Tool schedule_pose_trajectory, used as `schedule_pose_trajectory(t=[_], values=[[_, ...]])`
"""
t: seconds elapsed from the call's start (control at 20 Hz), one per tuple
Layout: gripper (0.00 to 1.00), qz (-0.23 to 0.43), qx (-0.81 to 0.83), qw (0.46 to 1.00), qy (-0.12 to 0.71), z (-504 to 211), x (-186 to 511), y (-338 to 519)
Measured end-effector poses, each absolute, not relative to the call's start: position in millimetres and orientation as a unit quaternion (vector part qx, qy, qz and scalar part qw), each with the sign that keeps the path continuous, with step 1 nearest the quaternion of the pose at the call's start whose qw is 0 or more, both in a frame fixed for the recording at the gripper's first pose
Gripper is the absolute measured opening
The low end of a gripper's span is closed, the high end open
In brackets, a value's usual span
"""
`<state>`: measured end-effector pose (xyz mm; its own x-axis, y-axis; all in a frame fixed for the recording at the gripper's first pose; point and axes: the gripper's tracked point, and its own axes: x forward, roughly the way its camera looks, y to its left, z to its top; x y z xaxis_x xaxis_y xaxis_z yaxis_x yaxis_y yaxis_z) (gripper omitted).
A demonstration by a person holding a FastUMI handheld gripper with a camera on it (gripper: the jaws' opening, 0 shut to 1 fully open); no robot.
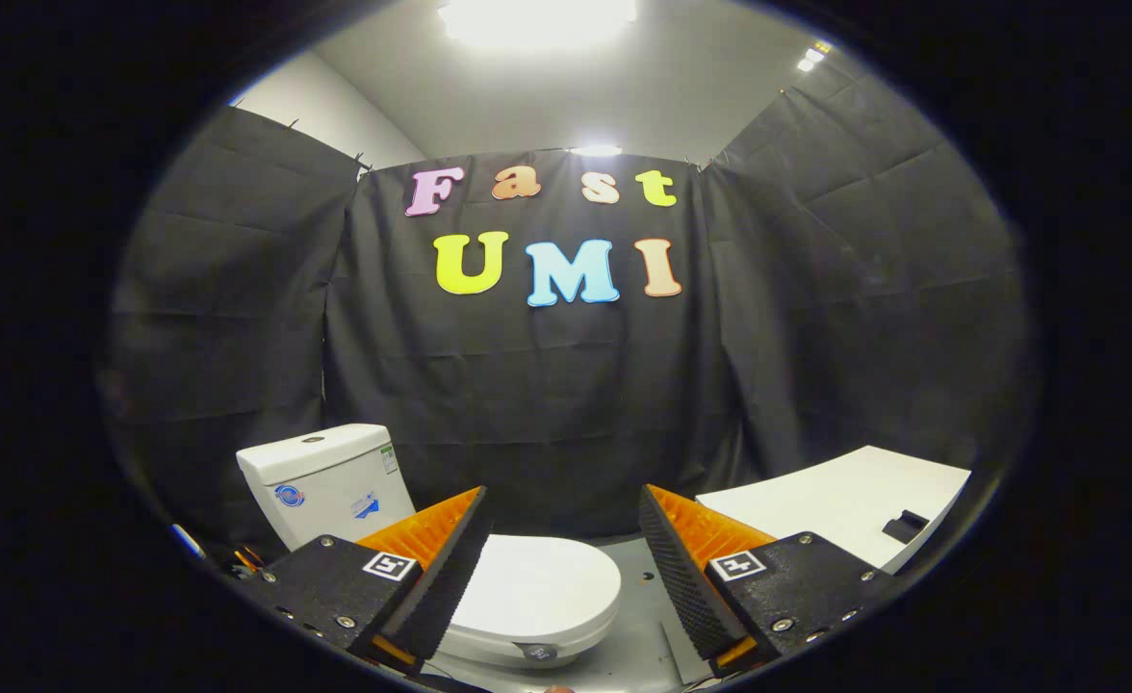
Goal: Open the toilet lid.
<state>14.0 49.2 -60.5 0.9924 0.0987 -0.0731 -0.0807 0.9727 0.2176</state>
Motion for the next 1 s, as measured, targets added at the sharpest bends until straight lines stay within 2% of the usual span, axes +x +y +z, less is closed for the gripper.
schedule_pose_trajectory(t=[1.0], values=[[0.97,0.069,0.195,0.962,0.179,-198.2,17.8,82.3]])
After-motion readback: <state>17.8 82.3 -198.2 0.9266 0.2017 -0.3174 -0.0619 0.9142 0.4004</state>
